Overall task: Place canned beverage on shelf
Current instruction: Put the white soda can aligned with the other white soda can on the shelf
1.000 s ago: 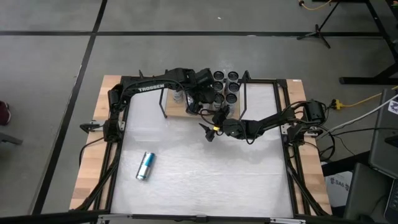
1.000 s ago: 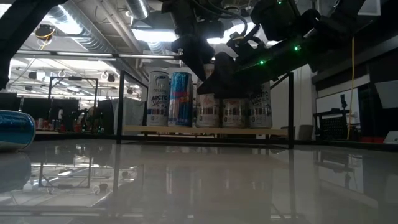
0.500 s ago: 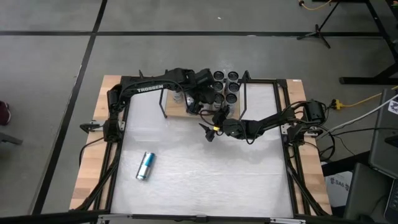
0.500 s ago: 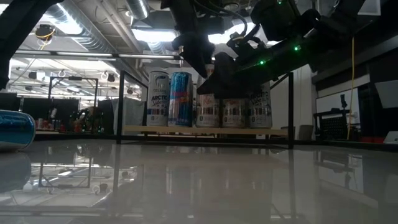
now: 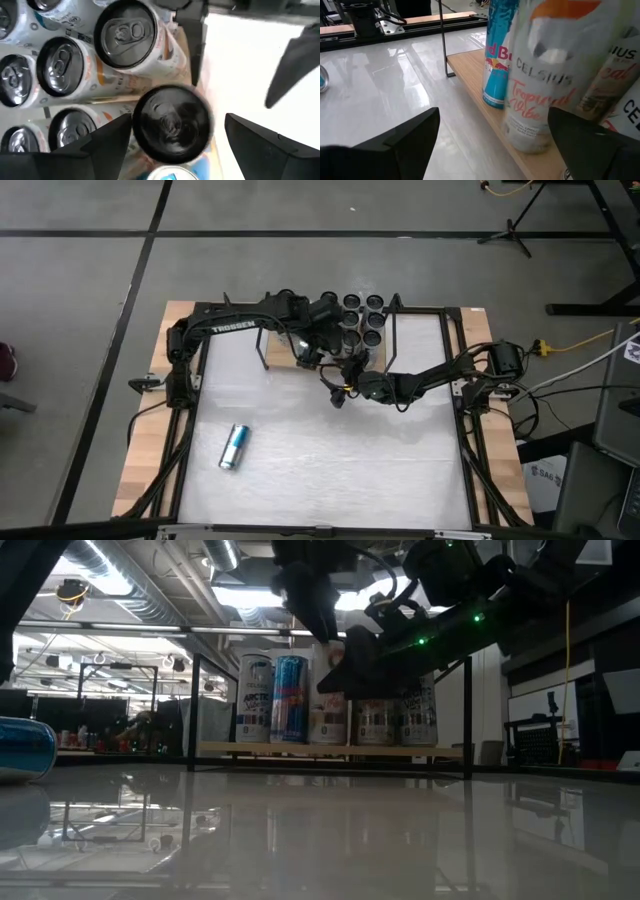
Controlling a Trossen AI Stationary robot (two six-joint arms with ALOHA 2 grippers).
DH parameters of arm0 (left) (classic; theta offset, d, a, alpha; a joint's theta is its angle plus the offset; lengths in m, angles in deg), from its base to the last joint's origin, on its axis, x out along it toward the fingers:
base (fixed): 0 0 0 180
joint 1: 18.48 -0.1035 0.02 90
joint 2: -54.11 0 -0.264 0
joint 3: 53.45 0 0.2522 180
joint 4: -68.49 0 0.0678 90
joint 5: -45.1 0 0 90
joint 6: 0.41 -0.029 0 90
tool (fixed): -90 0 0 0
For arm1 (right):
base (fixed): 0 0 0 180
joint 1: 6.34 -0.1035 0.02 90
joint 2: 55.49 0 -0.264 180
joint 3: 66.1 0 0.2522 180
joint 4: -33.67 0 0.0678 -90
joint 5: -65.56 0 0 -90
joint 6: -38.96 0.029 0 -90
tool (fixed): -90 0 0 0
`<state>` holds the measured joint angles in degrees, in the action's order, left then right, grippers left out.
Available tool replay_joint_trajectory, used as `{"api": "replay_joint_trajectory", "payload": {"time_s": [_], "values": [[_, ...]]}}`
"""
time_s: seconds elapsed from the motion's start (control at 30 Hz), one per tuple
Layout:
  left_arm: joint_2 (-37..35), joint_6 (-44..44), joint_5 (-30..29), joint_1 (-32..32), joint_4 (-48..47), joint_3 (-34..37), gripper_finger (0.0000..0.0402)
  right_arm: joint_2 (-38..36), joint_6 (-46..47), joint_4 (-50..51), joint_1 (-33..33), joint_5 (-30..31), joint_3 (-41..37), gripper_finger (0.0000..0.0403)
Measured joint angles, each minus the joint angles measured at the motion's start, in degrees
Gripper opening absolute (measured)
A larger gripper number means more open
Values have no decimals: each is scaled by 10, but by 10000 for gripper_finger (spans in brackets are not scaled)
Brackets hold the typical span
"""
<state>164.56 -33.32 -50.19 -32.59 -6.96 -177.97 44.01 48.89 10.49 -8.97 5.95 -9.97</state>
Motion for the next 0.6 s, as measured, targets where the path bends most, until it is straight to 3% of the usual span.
{"api": "replay_joint_trajectory", "payload": {"time_s": [0.3, 0.6], "values": [[-45, 26, 2, 2, -11, 0, 309, 0, 0, -1, 0, 0, 0, 363], [-46, 64, 1, 4, -61, 0, 309, 0, 0, -2, 0, 0, 0, 363]]}}
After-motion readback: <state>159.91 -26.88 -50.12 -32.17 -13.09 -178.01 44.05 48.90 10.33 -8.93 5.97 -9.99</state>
